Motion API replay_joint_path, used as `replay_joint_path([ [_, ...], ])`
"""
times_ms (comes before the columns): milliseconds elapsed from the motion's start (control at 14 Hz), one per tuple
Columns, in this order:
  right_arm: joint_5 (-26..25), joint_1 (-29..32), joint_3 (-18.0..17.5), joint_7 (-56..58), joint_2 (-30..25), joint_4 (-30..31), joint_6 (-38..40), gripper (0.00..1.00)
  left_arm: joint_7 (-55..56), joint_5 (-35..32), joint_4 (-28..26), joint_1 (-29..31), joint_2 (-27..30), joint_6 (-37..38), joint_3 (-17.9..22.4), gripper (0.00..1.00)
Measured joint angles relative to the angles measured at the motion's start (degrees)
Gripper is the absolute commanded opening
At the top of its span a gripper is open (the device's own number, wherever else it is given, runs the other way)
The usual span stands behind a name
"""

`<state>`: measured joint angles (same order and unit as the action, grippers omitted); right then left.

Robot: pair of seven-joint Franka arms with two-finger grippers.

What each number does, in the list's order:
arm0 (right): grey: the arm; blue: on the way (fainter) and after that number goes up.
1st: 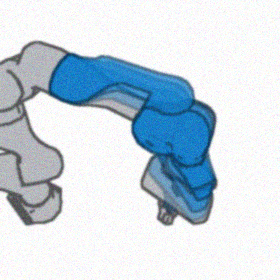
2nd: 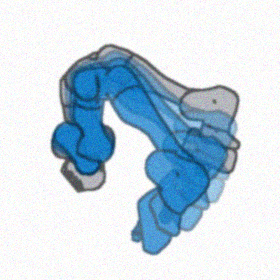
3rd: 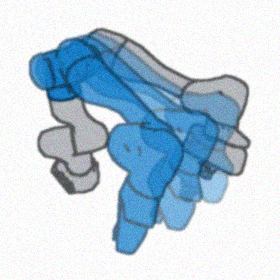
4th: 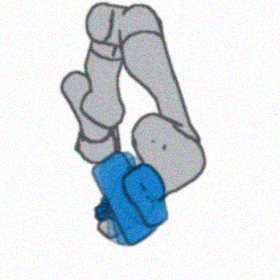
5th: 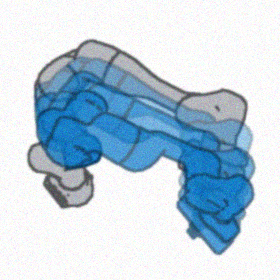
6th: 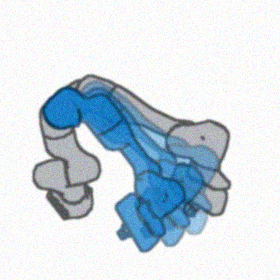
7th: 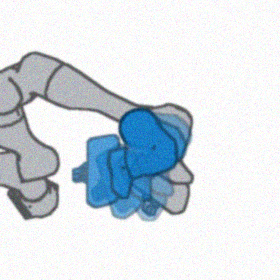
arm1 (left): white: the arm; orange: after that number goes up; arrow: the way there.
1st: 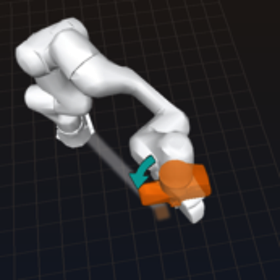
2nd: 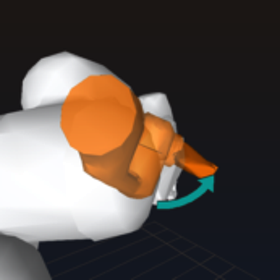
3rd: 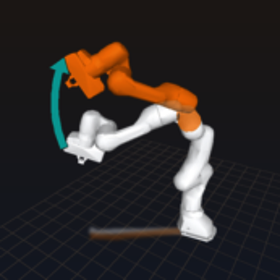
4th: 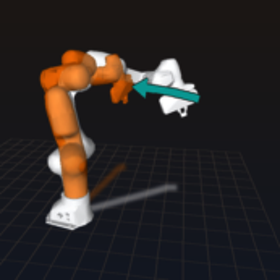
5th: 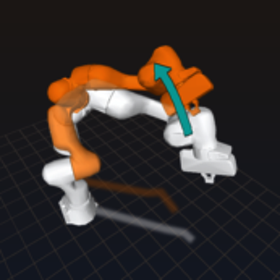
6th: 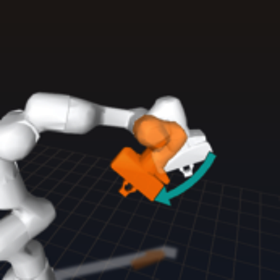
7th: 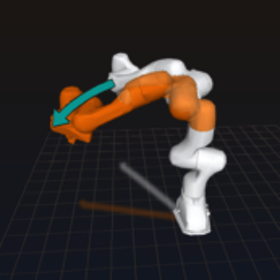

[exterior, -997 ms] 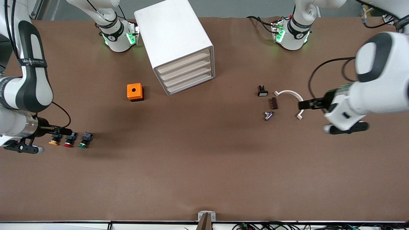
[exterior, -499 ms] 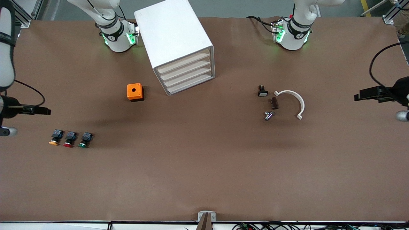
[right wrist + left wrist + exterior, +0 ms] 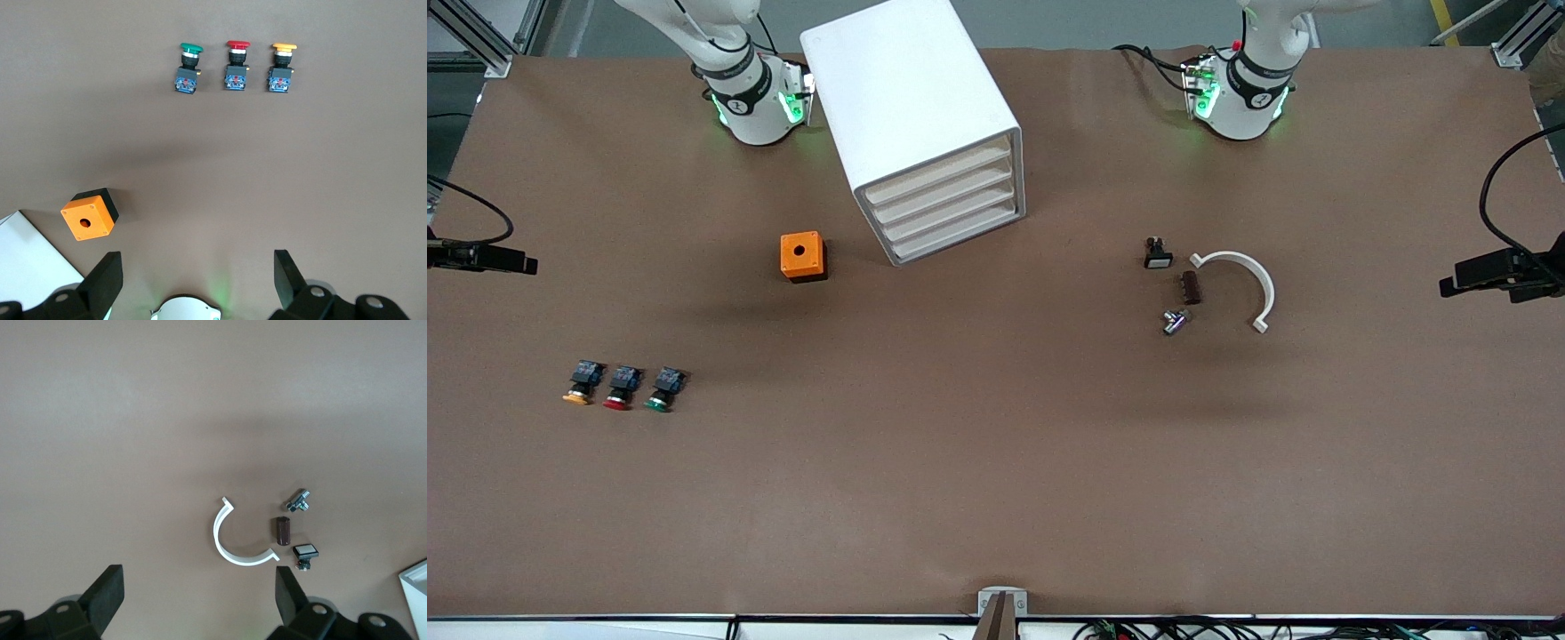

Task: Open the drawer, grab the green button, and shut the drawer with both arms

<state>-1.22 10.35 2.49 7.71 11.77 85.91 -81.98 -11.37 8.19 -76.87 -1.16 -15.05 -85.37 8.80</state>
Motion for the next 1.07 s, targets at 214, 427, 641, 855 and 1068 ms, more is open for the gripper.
replay_joint_path([
  [214,0.0,-0.5,-0.5,0.0,0.0,0.0,-1.5,1.0,0.5,-0.3,-0.8,-2.0,1.4,-1.0,-0.4,1.0],
  [427,0.0,-0.9,-0.6,0.0,-0.2,0.0,-2.0,1.0,2.6,-0.3,-10.0,-2.0,8.8,-8.2,-2.3,1.0],
  [641,-0.1,-1.3,-0.6,-0.4,-0.8,0.0,-2.0,1.0,8.8,-2.7,-19.0,-2.0,15.8,-14.2,-5.5,1.0],
  [855,-0.1,-1.3,-0.5,-1.2,-1.1,0.0,-2.0,1.0,12.1,-3.7,-17.7,-2.3,16.2,-15.7,-7.4,1.0],
  [1068,-0.1,-1.2,-0.2,-1.3,-1.1,0.0,-2.0,1.0,12.4,-3.7,-14.1,-2.3,15.4,-14.0,-7.6,1.0],
])
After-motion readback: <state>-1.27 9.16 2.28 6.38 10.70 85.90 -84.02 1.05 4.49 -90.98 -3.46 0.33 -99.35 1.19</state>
